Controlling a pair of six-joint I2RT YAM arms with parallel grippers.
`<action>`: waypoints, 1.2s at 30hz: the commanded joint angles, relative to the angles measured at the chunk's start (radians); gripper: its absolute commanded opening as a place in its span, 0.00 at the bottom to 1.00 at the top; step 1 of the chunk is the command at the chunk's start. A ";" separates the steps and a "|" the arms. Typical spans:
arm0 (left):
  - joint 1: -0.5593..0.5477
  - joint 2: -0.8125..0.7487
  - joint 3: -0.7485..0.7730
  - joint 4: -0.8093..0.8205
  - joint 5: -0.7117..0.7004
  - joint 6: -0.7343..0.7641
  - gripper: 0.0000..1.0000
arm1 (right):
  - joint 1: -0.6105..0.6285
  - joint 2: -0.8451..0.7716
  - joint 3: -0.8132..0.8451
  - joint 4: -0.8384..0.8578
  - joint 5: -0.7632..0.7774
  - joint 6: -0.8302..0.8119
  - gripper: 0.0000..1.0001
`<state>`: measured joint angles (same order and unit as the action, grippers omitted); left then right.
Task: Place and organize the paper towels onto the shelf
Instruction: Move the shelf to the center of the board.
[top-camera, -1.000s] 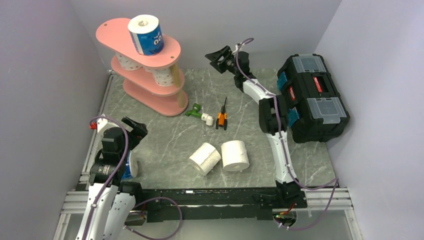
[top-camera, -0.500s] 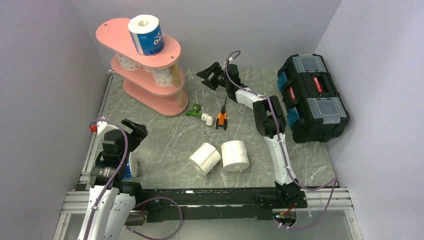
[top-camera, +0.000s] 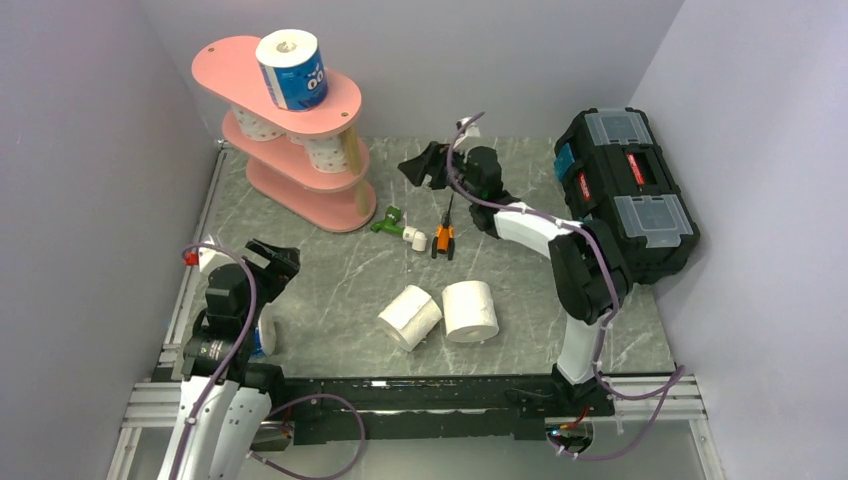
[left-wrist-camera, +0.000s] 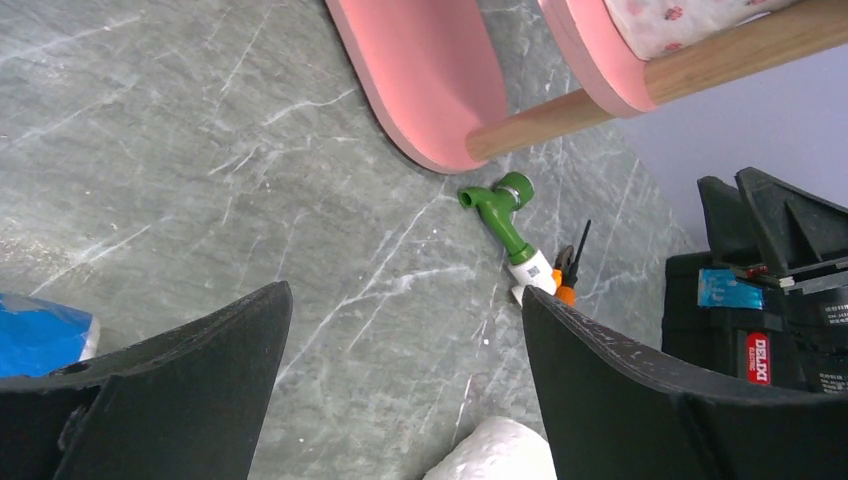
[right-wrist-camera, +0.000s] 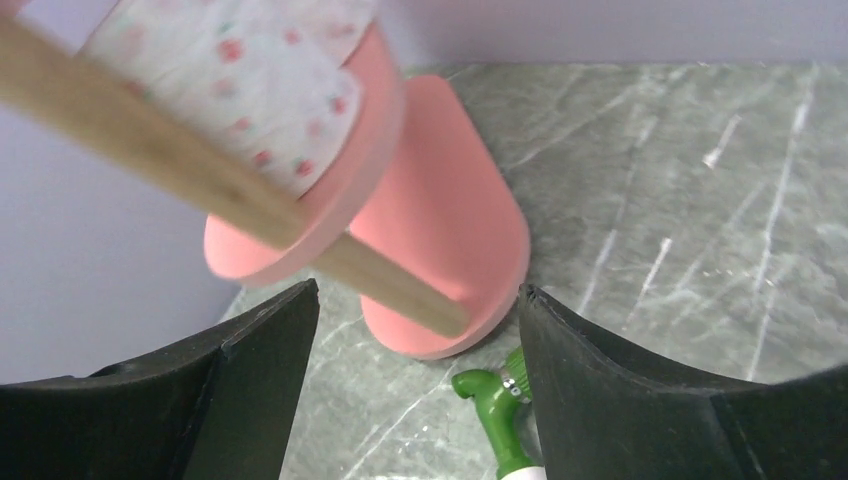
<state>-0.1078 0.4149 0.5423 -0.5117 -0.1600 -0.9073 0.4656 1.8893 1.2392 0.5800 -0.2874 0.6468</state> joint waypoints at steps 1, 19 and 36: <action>-0.015 -0.033 -0.010 0.037 0.023 -0.018 0.92 | 0.093 -0.068 -0.026 0.004 0.038 -0.309 0.74; -0.053 -0.077 0.006 -0.038 -0.040 -0.001 0.93 | 0.220 0.106 -0.053 0.251 0.046 -0.508 0.68; -0.055 -0.049 0.001 -0.044 -0.078 0.013 0.93 | 0.261 0.355 0.163 0.334 0.158 -0.417 0.67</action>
<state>-0.1589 0.3580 0.5308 -0.5591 -0.2085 -0.9108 0.7143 2.1998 1.3228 0.8406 -0.1818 0.2020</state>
